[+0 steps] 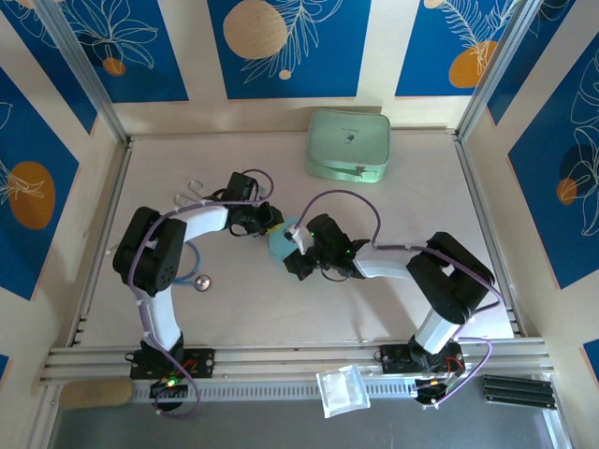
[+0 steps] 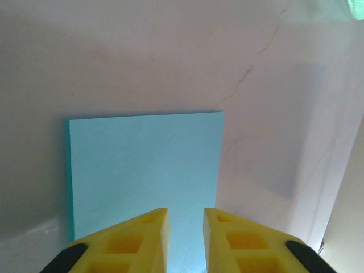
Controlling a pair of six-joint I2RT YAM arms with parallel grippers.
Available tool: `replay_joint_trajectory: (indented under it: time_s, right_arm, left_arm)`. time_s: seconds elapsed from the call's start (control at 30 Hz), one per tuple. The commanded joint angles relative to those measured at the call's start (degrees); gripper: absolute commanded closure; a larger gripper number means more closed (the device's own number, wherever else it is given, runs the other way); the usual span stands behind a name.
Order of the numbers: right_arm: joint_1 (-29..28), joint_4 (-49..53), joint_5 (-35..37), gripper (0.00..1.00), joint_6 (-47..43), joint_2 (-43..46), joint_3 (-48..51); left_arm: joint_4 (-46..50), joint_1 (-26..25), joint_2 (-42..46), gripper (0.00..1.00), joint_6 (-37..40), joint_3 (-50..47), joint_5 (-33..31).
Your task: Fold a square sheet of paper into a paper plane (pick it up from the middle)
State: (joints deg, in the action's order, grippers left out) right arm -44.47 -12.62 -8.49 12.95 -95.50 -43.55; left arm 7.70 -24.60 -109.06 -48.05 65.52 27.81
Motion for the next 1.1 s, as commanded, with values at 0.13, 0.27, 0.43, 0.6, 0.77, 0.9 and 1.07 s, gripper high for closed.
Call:
replay_joint_trajectory:
  time_s: [0.13, 0.27, 0.43, 0.6, 0.77, 0.9, 1.07]
  right_arm:
    - [1.79, 2.53, -5.34, 1.0, 4.75, -2.66, -2.24]
    - [3.02, 4.28, -5.11, 1.0, 6.87, -3.23, -3.18]
    - [3.43, 5.56, -3.22, 1.0, 7.59, -3.06, -3.49]
    - [4.0, 8.0, 0.71, 1.0, 8.6, -2.83, -4.22]
    - [4.13, 8.94, 1.86, 1.0, 9.44, -3.46, -4.6]
    - [4.13, 8.6, 3.59, 1.0, 10.7, -3.69, -4.45]
    - [4.13, 9.54, 5.63, 1.0, 10.78, -3.79, -4.96]
  left_arm:
    - [11.46, -1.56, -5.1, 0.83, 7.18, 6.12, -2.48]
    - [12.61, -2.16, -6.5, 0.86, 8.15, 6.59, -3.5]
    - [13.85, -2.55, -7.89, 0.9, 9.09, 6.97, -4.43]
    - [14.56, -2.54, -8.68, 0.91, 9.74, 7.02, -5.05]
    - [14.45, -2.65, -9.14, 0.92, 9.8, 7.25, -4.75]
    - [14.33, -2.7, -9.33, 0.92, 9.81, 7.56, -4.54]
    - [14.27, -2.91, -9.66, 0.93, 9.84, 7.54, -4.35]
